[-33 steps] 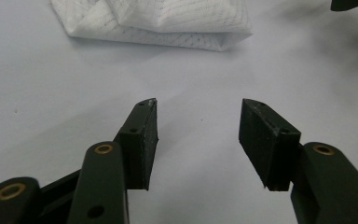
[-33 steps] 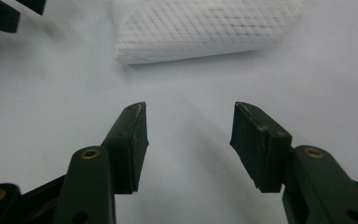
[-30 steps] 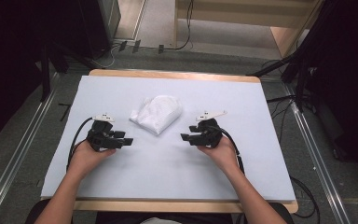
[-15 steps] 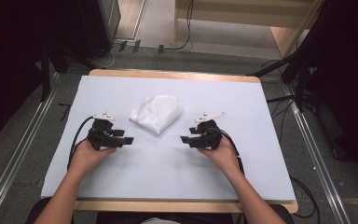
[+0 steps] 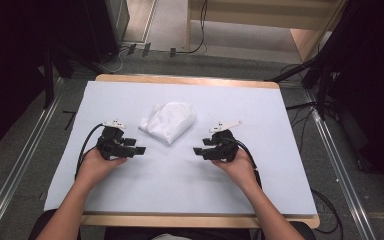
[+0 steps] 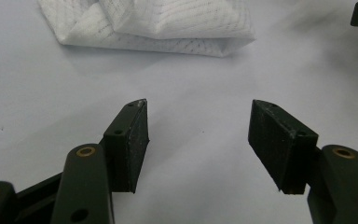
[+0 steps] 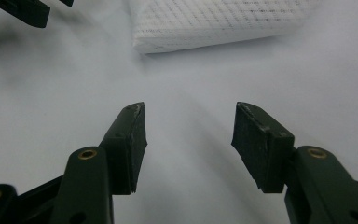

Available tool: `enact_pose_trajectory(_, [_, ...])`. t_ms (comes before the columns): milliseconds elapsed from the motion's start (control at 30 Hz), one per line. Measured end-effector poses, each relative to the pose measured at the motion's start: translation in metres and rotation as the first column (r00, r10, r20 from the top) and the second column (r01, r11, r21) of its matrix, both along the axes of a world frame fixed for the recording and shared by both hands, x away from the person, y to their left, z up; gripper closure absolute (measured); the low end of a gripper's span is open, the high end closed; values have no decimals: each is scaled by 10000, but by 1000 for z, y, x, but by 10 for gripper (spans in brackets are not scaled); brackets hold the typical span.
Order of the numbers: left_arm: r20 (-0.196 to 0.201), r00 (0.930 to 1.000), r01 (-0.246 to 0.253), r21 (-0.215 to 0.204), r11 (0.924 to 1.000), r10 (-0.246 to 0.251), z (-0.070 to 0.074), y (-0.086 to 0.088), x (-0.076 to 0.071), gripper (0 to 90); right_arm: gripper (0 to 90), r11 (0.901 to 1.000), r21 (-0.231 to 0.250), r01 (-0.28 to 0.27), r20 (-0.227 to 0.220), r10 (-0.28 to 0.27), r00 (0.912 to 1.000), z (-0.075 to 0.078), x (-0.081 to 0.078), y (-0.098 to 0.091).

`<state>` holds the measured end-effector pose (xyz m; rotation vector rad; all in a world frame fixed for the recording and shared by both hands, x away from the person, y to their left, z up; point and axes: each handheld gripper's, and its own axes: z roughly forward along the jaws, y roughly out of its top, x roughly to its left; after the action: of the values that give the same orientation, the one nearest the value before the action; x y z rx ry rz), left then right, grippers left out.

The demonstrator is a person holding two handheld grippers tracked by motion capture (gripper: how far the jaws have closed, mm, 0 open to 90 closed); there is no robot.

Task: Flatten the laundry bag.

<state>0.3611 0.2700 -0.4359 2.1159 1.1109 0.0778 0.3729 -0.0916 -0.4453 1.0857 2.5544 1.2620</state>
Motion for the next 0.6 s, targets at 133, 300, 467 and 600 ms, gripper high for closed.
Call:
enact_pose_trajectory(133, [-1,10000,-96,-78,9999,96,0,3,-1,385,469,10000,43,-88,-32,88,10000,1,1,1])
enact_pose_trajectory(300, [-178,9994,-300,-260,9992,295,2,7,-4,386,486,9999,-105,-58,-37,58,10000,6,1,6])
enact_pose_trajectory(467, [-167,9993,-327,-254,9991,322,2,11,-8,386,498,10000,20,-98,-188,98,9998,8,4,9])
enact_pose_trajectory(600, [-129,9995,-300,-195,9994,297,3,13,-11,386,502,9996,-39,-268,-86,267,9996,14,6,15])
